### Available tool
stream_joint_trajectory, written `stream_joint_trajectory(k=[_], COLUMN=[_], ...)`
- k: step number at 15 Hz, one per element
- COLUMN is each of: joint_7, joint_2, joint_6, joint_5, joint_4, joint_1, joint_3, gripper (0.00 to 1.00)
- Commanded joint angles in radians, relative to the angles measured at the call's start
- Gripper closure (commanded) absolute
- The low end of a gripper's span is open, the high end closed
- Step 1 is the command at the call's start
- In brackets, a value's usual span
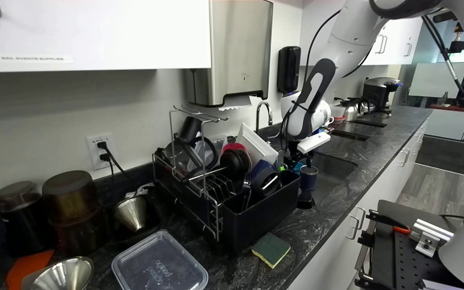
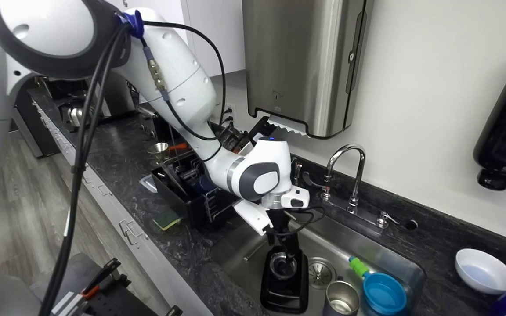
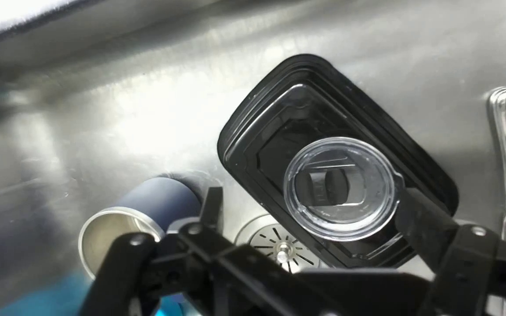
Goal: Take the straw out of the sink and put it in the cutlery compartment, pick the lid on the tray, place it on the cup in the sink, lift the cup, drop it in the sink then move the pan in the sink to the left
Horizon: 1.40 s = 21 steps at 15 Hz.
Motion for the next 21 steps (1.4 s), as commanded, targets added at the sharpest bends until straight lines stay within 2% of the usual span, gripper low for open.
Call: stream_joint_trajectory(k=[1,4,8,15,21], joint_7=[0.050,0.028,-0.038,-0.267,-0.468], joint_2=[0.085,0.112,0.081,-0.040,-0.075], joint_6=[-0.024,-0.019,-0.017,-0.055,-0.164], joint_5=[-0.050,-0.052,-0.035,-0.011,0.101], joint_4=[0.084,0.109,0.081,-0.036,-0.019], joint_1=[0.043,0.043,0.011,-0.081,-0.188], joint_3=[-0.046,-0.047,-0.017,0.055,0.150], gripper=[0.00,0.00,0.00,0.00,0.00])
